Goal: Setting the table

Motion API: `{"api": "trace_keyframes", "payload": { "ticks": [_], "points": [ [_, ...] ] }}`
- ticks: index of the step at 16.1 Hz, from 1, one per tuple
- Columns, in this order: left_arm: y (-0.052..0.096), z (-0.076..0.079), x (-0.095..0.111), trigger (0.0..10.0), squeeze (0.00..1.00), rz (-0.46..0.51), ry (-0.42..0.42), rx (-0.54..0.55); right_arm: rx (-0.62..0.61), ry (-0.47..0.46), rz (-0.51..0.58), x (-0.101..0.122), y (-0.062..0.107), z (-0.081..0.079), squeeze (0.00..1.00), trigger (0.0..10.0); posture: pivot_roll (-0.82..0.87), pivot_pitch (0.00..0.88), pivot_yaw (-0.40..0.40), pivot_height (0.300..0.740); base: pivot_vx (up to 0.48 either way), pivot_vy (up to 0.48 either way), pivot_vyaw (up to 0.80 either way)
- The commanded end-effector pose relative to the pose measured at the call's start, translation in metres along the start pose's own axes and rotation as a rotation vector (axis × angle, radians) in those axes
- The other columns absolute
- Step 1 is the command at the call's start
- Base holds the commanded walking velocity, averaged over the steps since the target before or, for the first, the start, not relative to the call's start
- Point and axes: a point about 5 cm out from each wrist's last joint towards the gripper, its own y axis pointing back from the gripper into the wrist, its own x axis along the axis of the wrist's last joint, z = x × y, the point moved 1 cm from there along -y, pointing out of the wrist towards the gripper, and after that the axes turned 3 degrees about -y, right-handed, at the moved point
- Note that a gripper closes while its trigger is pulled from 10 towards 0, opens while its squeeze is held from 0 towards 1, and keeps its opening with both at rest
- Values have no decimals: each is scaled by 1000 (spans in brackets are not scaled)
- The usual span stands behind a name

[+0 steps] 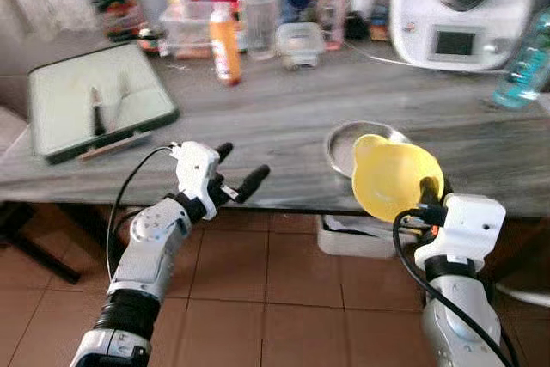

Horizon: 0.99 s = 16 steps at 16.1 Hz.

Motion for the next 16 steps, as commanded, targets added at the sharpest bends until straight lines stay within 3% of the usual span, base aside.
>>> {"api": "trace_keyframes", "payload": {
  "ticks": [1, 11, 16],
  "points": [
    [3, -1, 1, 10000, 0, 0, 4, -5, -11, -4, 20, 6, -1, 1, 0, 10000, 16, 46, 50, 740, 240, 0, 0],
    [4, 8, -1, 10000, 0, 1, 24, -50, -8, 6, 19, 5, -1, 2, 0, 10000, 15, 47, 43, 740, 287, 0, 0],
    [5, 14, 6, 10000, 0, -2, 42, -168, -5, 3, 18, 5, -3, 0, 0, 10000, 21, 48, 36, 740, 0, 0, 0]
  ]
}}
